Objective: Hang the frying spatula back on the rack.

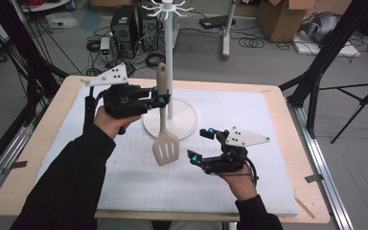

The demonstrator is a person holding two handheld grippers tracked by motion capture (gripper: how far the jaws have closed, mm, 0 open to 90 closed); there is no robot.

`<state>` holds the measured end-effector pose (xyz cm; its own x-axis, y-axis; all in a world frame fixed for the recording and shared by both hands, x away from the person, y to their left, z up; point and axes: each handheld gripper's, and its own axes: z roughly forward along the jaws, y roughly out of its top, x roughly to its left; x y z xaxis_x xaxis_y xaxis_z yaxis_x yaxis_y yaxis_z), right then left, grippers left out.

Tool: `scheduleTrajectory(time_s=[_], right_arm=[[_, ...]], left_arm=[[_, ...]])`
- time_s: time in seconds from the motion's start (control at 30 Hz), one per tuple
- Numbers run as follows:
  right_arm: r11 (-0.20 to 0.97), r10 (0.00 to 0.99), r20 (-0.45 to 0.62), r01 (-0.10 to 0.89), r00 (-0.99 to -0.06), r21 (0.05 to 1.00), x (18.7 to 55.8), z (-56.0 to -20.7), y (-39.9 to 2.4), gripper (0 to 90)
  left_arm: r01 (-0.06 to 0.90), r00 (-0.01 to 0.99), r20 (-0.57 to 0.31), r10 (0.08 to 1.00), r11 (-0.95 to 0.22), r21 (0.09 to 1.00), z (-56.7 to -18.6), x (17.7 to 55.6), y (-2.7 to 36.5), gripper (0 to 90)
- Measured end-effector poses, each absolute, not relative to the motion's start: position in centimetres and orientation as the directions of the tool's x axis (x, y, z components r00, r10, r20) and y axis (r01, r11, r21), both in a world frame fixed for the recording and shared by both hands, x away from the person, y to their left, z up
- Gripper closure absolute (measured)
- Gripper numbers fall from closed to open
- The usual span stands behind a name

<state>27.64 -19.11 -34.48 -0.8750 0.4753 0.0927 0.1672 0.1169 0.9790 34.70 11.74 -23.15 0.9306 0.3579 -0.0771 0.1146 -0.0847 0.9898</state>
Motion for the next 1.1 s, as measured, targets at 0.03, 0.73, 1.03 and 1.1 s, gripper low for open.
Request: scheduleTrajectory(time_s=[0.03, 0.73, 1.03, 1.1], right_arm=[[0.122, 0.474, 0.092, 0.168, -0.875, 0.978, 27.7, -34.5, -19.1, 18.4], [0.103, 0.495, 0.118, 0.193, -0.861, 0.976, 28.0, -35.3, -20.5, 18.4], [0.101, 0.509, 0.118, 0.196, -0.852, 0.975, 27.6, -35.4, -21.0, 18.4], [0.101, 0.508, 0.121, 0.199, -0.853, 0.975, 27.5, -35.3, -21.0, 18.4]], left_arm=[[0.114, 0.931, -0.076, 0.357, -0.087, 0.990, -22.8, 35.1, 11.7, 75.2], [0.147, 0.953, -0.109, 0.281, -0.116, 0.982, -18.4, 41.9, 11.2, 75.1], [0.175, 0.953, -0.146, 0.265, -0.091, 0.980, -17.9, 43.4, 11.8, 75.1], [0.179, 0.952, -0.150, 0.265, -0.089, 0.980, -17.8, 43.7, 11.9, 75.1]])
